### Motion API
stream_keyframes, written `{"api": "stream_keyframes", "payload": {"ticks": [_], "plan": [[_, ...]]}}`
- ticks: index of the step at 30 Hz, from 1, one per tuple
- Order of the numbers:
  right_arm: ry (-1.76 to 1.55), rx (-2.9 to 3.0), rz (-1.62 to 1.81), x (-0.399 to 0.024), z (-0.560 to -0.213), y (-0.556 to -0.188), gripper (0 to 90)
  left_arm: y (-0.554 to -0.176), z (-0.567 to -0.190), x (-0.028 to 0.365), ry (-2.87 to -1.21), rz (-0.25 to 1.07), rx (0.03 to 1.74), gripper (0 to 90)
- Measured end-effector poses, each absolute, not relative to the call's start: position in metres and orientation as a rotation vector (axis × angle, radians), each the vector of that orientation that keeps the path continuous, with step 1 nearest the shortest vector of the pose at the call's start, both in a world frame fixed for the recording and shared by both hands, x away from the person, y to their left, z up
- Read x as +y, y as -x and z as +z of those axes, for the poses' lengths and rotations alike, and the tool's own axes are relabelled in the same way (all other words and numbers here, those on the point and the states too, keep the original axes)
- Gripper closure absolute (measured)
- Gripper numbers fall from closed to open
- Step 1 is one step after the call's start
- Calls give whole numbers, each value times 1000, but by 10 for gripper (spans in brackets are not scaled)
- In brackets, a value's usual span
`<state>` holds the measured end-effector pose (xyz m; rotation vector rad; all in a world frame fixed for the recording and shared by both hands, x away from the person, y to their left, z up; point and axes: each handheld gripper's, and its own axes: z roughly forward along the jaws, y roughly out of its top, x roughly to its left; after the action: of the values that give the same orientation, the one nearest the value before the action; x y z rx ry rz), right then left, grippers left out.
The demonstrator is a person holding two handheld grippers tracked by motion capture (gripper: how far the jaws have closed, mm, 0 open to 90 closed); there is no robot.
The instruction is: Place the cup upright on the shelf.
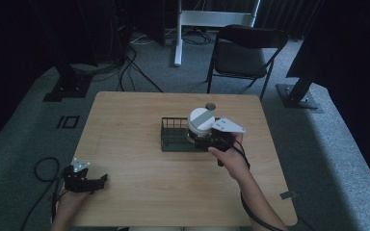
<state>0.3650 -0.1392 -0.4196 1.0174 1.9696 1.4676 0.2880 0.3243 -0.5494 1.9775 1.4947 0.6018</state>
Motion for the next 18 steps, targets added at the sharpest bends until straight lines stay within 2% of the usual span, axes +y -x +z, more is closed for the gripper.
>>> {"api": "stream_keyframes", "payload": {"ticks": [8,18], "plan": [[-1102,1878,1343,-145,-415,-388,182,-288,-549,324,-1974,601,1496,2],[-1204,1843,1211,-146,-430,-407,183,-288,-549,324,-1976,601,1496,2]]}}
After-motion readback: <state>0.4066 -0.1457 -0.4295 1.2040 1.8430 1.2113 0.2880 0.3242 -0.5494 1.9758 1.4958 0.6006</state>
